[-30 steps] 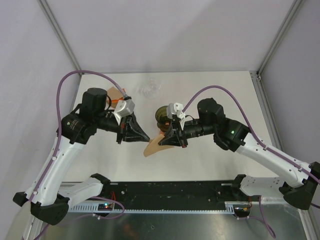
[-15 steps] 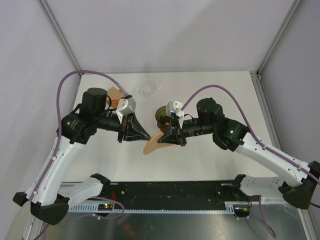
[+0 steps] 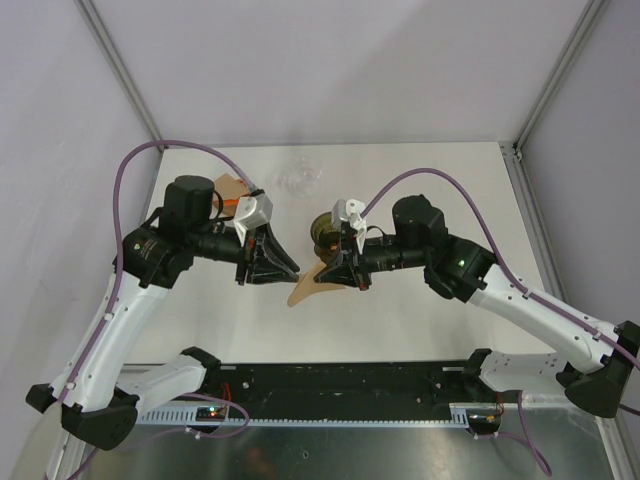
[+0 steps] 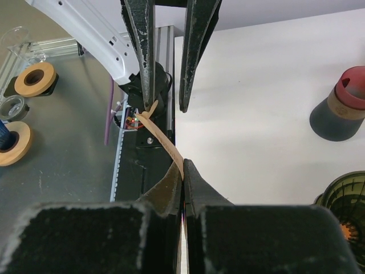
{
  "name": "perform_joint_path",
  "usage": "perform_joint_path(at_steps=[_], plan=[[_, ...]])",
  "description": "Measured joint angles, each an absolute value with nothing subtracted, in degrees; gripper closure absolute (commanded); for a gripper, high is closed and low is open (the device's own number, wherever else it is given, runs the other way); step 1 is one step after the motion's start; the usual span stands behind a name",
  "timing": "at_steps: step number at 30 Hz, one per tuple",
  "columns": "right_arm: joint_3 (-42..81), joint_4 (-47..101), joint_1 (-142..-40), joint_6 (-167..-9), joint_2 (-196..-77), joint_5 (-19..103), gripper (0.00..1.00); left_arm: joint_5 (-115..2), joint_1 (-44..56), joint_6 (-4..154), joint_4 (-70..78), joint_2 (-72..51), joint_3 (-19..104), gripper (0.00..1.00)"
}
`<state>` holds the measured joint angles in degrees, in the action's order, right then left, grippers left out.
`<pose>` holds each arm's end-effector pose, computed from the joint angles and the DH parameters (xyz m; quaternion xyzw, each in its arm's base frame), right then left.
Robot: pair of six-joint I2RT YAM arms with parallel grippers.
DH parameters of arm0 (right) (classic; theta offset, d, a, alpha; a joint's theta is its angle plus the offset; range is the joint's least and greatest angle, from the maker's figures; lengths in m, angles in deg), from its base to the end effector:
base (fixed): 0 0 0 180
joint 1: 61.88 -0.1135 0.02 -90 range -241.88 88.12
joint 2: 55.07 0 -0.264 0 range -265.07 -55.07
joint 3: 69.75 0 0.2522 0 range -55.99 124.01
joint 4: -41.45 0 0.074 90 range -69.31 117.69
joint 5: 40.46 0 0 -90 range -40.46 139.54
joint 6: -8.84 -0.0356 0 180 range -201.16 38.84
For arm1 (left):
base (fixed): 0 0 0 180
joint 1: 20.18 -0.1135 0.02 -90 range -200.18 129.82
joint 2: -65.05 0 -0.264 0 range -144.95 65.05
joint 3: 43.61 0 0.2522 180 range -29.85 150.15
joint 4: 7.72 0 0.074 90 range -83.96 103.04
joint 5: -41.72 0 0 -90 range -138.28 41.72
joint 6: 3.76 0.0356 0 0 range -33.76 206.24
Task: Place the coffee filter in the dripper
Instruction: Place the coffee filter in the coffee dripper.
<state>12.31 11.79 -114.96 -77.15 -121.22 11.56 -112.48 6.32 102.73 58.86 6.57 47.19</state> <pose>0.1356 0.2170 0.3998 -0.5319 0.5574 0.4753 0.4248 0.1370 -0.1041 0.4230 0.5055 0.6058 -0.5025 0.3535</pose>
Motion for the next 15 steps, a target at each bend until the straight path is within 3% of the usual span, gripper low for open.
perform_joint_path(at_steps=[8, 15], plan=[[12.31, 12.51, -114.94, -78.00, -121.35, 11.56, 1.00, -108.90, 6.32, 102.05, 57.79, 6.57, 47.19, 0.74], [12.31, 12.97, -114.91, -78.57, -121.97, 11.78, 1.00, -108.24, 6.32, 100.90, 57.00, 6.57, 47.19, 0.66]])
